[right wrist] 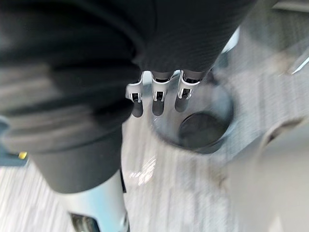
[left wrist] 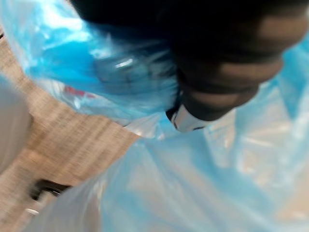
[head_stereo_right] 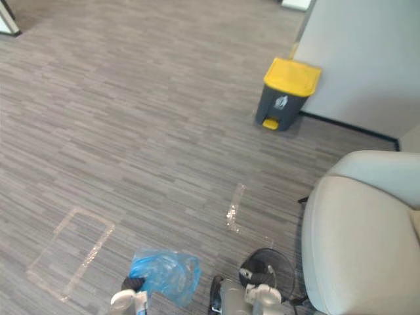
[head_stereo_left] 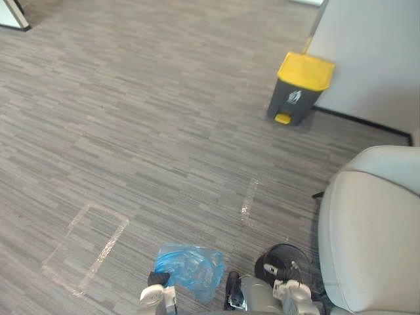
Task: Gather rubbish on tea table into small bin, then transfer packed bag to large trash can.
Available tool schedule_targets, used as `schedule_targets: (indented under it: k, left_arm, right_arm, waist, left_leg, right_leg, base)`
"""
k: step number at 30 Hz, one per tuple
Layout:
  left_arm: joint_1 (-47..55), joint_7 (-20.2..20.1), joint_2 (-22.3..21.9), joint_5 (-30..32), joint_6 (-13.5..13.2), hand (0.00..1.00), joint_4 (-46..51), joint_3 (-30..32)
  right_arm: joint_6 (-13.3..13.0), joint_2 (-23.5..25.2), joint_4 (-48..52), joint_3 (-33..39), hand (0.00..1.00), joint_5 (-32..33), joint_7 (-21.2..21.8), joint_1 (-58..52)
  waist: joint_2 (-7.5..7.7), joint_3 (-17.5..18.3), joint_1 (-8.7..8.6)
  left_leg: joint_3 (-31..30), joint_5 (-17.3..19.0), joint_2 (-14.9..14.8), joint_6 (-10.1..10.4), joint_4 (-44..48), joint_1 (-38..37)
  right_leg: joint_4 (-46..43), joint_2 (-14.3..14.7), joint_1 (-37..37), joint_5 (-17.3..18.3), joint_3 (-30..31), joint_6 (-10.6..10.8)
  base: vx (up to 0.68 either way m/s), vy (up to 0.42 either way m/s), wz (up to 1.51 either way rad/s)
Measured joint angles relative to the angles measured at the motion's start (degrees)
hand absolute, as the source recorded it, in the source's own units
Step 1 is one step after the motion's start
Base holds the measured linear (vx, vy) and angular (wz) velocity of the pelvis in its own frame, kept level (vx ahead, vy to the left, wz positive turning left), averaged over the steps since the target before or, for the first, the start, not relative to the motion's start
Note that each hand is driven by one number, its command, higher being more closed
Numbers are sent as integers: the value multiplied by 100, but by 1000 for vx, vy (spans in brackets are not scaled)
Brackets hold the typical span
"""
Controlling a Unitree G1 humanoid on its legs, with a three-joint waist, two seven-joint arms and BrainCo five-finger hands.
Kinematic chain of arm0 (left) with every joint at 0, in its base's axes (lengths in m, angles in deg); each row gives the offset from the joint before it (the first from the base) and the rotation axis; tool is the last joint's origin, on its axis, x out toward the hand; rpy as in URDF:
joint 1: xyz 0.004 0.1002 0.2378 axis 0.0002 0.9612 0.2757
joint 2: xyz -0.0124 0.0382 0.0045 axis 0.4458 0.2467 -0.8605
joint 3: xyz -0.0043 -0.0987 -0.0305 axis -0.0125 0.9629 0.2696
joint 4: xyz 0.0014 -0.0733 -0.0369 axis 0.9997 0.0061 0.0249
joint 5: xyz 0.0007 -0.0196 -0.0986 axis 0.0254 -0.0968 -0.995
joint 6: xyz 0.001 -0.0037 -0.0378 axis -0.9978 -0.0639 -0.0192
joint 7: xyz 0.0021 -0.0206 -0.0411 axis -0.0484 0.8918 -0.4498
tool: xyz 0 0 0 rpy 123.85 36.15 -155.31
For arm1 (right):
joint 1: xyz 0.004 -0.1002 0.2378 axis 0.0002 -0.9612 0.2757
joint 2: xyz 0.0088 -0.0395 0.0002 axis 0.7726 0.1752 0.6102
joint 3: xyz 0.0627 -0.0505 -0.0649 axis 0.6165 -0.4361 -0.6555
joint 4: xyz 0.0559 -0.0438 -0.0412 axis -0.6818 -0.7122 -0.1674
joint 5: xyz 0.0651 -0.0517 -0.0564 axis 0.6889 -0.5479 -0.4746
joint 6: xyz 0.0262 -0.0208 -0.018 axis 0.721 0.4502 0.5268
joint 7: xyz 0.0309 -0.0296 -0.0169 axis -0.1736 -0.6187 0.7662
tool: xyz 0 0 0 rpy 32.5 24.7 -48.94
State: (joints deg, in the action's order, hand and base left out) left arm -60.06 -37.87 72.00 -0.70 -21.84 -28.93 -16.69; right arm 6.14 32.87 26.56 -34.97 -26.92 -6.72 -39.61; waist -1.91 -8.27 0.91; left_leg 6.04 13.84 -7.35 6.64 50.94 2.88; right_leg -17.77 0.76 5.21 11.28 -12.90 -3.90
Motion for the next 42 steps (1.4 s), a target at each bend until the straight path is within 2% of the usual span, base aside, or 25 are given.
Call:
schedule_targets:
  k: [2,6,7,8,9,10,14,15,18,21,23,24,25,26,28,30,31,32,34,35,36,38,39,40,42]
  left_arm:
    - [-2,-4,-18,-4,-9,100,190,61]
    - [-93,-2,-33,-3,-24,100,336,69]
    - [-102,-2,-48,-3,-30,100,339,55]
    - [-81,-1,-61,-6,-33,100,335,60]
    - [-153,10,22,-10,-50,100,289,109]
    - [-244,15,55,-11,-66,100,286,110]
    - [-192,17,32,-8,-16,100,204,30]
    - [-174,22,81,-9,16,100,210,-60]
    - [-181,29,147,-12,33,100,182,-163]
    - [-248,32,160,-47,41,100,74,-159]
    - [-290,26,167,-57,38,100,-110,-147]
    - [-286,24,180,-57,38,100,-147,-149]
    - [-315,22,209,-53,40,100,-283,-135]
    - [-342,15,152,-50,56,100,-394,-97]
    - [-335,9,118,-31,52,100,-375,-117]
    - [-376,4,80,3,51,100,-320,-115]
    - [-383,0,42,4,46,100,-204,-101]
    - [-340,-11,-31,3,17,100,-91,-116]
    - [-317,-21,-28,2,17,100,-19,-59]
    - [-311,-20,-28,0,16,100,5,-57]
    - [-299,-22,-32,-5,13,100,135,-55]
    - [-309,-14,-33,-6,8,100,232,-45]
    - [-309,-10,-36,-10,3,100,227,-49]
    - [-279,-6,-55,-18,-5,100,226,-44]
    - [-399,18,21,-26,-19,100,224,-20]
  right_arm:
    - [1,102,1,-58,0,12,-4,73]
    - [3,122,16,12,0,124,-27,172]
    - [4,110,29,76,0,125,-56,108]
    - [4,95,27,83,0,124,-70,92]
    - [67,66,-52,8,0,125,-66,52]
    - [68,104,-38,51,0,124,-83,39]
    - [86,113,-27,80,0,121,-107,33]
    - [86,87,-27,33,0,121,-108,11]
    - [94,88,4,12,0,117,-107,-98]
    - [75,90,18,74,0,111,-110,-21]
    - [60,69,-59,162,0,110,-110,48]
    - [55,65,-80,166,0,109,-110,54]
    - [51,73,-170,194,0,101,-92,94]
    - [65,-34,-263,288,0,96,-87,233]
    - [93,-31,-291,382,0,95,-77,279]
    - [99,-13,-275,390,0,103,-79,239]
    - [103,3,-270,304,0,105,-89,195]
    - [111,28,-272,190,0,112,-101,184]
    - [124,120,-299,71,0,117,-106,238]
    - [128,118,-309,23,0,118,-100,232]
    - [139,122,-297,25,0,123,-111,238]
    - [138,124,-256,73,0,123,-131,249]
    - [138,123,-228,103,0,123,-132,233]
    - [142,111,-242,113,0,123,-134,226]
    - [182,89,-297,75,0,118,-127,165]
  waist:
    - [103,-59,41]
    - [148,-122,226]
    - [65,-99,248]
    - [-9,-88,251]
    - [220,-16,258]
    - [306,19,229]
    - [351,-59,275]
    - [332,-93,243]
    - [279,-133,203]
    - [300,-135,156]
    - [318,-135,41]
    - [340,-124,14]
    - [389,-164,-80]
    - [133,-162,-67]
    - [51,-176,-68]
    - [14,-177,-138]
    - [-8,-200,-89]
    - [-28,-248,6]
    - [14,-286,26]
    - [43,-300,58]
    - [110,-340,139]
    - [140,-352,233]
    - [129,-320,245]
    - [131,-323,264]
    - [380,-143,218]
  left_leg:
    - [529,325,-277,-448,455,681]
    - [745,376,-416,-449,-1207,1476]
    - [579,-337,-372,-419,-2459,1521]
    - [464,-864,-373,-331,-2714,1529]
    - [539,-825,-130,-392,-2624,1511]
    - [595,-743,13,-455,-2690,1521]
    - [1152,-111,101,-636,-2634,964]
    - [1325,21,106,-662,-2717,591]
    - [1595,154,157,-616,-3194,-204]
    - [1701,328,158,-527,-3530,-640]
    - [1776,345,220,-372,-3954,-1091]
    - [1760,365,274,-331,-4033,-1167]
    - [1599,414,381,-221,-4226,-1453]
    - [1398,339,234,-139,-4316,-1572]
    - [1062,265,173,-85,-4033,-1579]
    - [715,237,-69,-40,-2908,-1223]
    - [470,-171,-332,218,-1313,-572]
    - [434,-403,-595,193,4,-33]
    - [481,-6,-731,-66,638,621]
    - [530,83,-730,-124,588,762]
    - [715,222,-722,-279,53,1039]
    - [791,224,-628,-340,-1040,1291]
    - [563,-132,-434,-341,-2244,1327]
    - [295,-756,-293,-211,-2659,1304]
    - [502,-609,-2,-275,-2749,1176]
  right_leg:
    - [474,-47,-766,4,251,-6]
    - [527,-287,-1139,58,436,93]
    - [513,-339,-1287,230,488,389]
    - [513,-323,-1322,308,534,511]
    - [518,-606,-1349,439,689,707]
    - [465,-734,-1258,372,762,677]
    - [-1487,-1106,-448,-25,1165,1013]
    - [-2785,-1187,108,-249,1256,1031]
    - [-3901,-1240,1015,-117,775,830]
    - [-3306,-1172,1534,56,31,740]
    - [-1366,-960,1566,-183,-589,681]
    - [-956,-914,1553,-344,-618,661]
    - [-485,-820,1435,-877,-564,-41]
    - [-586,-696,1371,-722,-650,-38]
    - [-876,-680,1315,-295,-722,-115]
    - [-804,-600,975,-63,-860,-65]
    - [-501,-451,571,53,-853,-52]
    - [-260,-318,176,124,-759,-103]
    - [-15,-256,-287,219,-592,-82]
    - [63,-265,-413,229,-535,-60]
    - [213,-315,-673,219,-350,-33]
    - [251,-421,-865,236,-123,59]
    - [291,-524,-1005,364,102,351]
    - [297,-566,-1065,504,306,589]
    - [455,-827,-1036,300,621,637]
  base:
    - [533,34,-44]
    - [397,172,-60]
    - [295,225,-39]
    - [427,332,-40]
    - [278,227,-11]
    - [407,330,-20]
    - [320,269,-60]
    - [280,170,-39]
    - [341,97,-38]
    - [353,-20,-26]
    - [435,-90,2]
    - [481,-106,26]
    - [577,-89,10]
    - [482,-66,5]
    - [528,-142,9]
    - [537,-195,31]
    - [453,-94,-14]
    - [439,-43,-30]
    - [377,36,-48]
    - [496,94,-65]
    - [501,155,-81]
    - [422,195,-89]
    - [412,309,-88]
    - [412,309,-80]
    - [383,265,-32]
